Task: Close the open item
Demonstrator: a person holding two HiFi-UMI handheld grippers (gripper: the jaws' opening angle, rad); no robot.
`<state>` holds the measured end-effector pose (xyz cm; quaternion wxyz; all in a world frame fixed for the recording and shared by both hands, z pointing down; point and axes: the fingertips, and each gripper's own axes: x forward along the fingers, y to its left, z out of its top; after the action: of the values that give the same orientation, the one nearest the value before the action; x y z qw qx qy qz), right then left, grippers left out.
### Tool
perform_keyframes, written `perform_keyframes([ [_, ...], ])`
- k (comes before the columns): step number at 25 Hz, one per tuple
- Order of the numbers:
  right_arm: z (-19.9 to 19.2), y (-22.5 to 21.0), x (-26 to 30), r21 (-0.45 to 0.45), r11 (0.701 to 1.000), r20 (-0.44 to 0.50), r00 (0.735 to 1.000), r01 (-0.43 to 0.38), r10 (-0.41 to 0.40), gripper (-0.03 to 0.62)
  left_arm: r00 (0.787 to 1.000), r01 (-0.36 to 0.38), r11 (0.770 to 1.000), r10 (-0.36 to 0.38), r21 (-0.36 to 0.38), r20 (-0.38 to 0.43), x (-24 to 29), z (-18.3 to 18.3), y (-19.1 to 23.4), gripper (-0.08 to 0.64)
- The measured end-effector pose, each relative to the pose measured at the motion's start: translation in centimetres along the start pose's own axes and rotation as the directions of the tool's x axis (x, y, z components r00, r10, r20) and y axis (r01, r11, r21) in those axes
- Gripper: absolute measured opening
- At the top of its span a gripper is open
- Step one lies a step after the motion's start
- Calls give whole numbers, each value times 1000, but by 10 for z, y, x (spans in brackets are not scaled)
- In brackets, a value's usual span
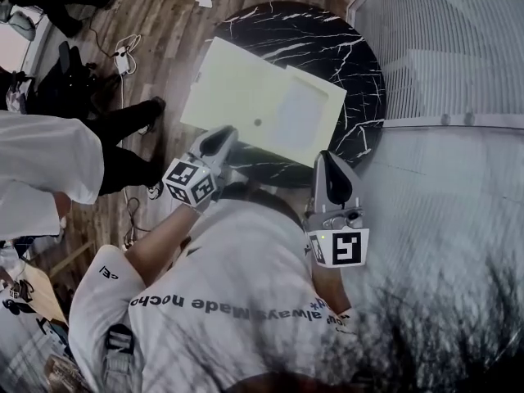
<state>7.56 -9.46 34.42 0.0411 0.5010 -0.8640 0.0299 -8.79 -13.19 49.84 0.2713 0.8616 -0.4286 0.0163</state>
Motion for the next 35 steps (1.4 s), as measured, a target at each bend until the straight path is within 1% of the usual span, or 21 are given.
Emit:
perform_keyframes([
  [4,-1,4,4,1,1000,-1,1000,-21,21,0,999,-50,994,50,-100,-3,-11,-32,38,64],
  [10,-5,7,8,3,999,-10,999,-39,39,0,990,-143,971,138,-194,-38,-26,-78,97,98],
  [15,-8,10,8,12,999,-20,999,-45,46,1,970,-242,934,228,-264,-84,-38,-115,149,121],
  [19,-8,13,9,12,999,-20,999,-47,47,0,961,-278,902,256,-331,-108,-47,-143,183,151],
  [22,-8,13,10,13,999,-22,999,-47,47,1,965,-261,891,242,-372,-96,-50,-151,198,170],
  [26,-11,13,12,17,999,-29,999,-45,45,1,986,-168,890,158,-425,-59,-43,-157,203,192],
  [30,-12,16,14,13,999,-35,998,-47,48,1,996,-67,873,84,-483,13,-39,-152,205,207],
  [32,-13,16,15,12,999,-40,998,-48,48,1,997,-52,875,70,-482,19,-37,-151,206,209],
  [35,-15,16,17,12,999,-43,998,-51,52,1,996,-73,878,85,-473,4,-33,-155,213,200],
])
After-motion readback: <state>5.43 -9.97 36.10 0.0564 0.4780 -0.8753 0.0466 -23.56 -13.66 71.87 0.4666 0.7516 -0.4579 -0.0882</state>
